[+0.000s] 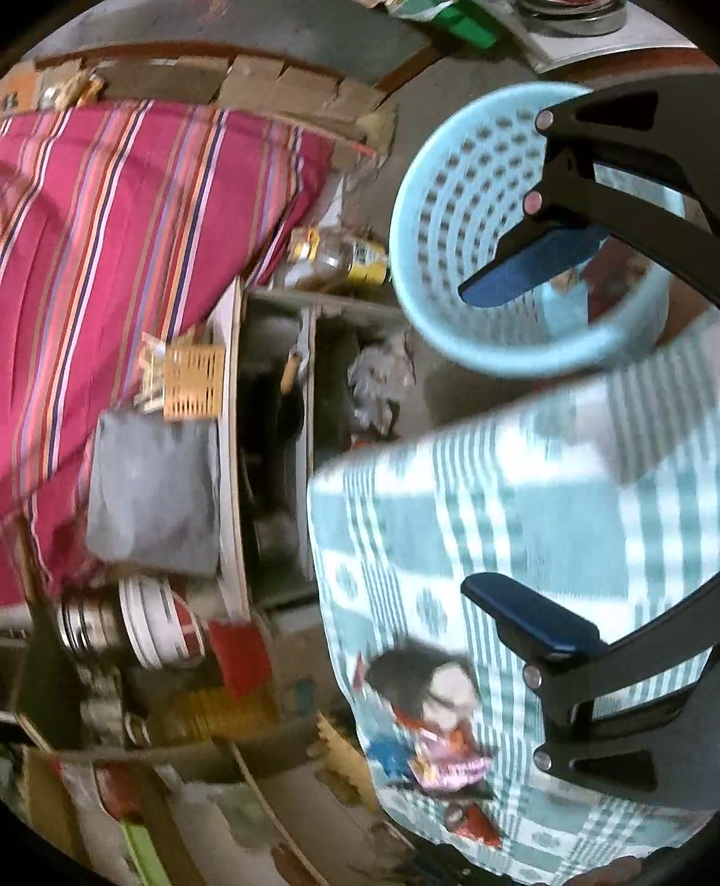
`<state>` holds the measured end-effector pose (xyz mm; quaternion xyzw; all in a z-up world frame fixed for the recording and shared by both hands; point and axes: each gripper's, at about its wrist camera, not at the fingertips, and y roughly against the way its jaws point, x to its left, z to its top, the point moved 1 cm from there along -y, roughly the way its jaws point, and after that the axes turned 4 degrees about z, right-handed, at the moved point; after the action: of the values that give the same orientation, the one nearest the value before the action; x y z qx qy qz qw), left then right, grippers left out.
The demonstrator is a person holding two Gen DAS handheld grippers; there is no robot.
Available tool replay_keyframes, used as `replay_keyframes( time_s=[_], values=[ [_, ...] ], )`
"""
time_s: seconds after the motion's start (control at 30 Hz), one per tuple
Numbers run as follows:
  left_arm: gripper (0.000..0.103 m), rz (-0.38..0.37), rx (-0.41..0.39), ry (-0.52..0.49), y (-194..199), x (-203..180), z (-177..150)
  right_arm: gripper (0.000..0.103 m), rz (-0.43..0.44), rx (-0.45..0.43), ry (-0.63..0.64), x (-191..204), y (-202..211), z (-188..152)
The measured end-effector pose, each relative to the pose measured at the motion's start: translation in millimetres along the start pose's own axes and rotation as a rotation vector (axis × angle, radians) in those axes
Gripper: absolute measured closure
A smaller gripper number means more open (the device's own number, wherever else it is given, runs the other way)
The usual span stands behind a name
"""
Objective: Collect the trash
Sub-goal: 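Move both tools back over the table toward the wrappers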
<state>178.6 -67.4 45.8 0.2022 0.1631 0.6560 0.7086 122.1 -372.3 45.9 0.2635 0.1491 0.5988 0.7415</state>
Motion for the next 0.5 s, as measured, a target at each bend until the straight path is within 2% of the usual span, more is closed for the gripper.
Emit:
replay_keyframes(
  time_s=[0.23, 0.5],
  values=[
    [0.006, 0.066, 0.063, 0.066, -25, 66, -20, 0.008, 0.042, 0.046, 0.061, 53, -23, -6],
    [0.006, 0.103, 0.115, 0.009, -45, 100, -37, 0.008, 0.062, 0.077, 0.098, 81, -44, -6]
  ],
)
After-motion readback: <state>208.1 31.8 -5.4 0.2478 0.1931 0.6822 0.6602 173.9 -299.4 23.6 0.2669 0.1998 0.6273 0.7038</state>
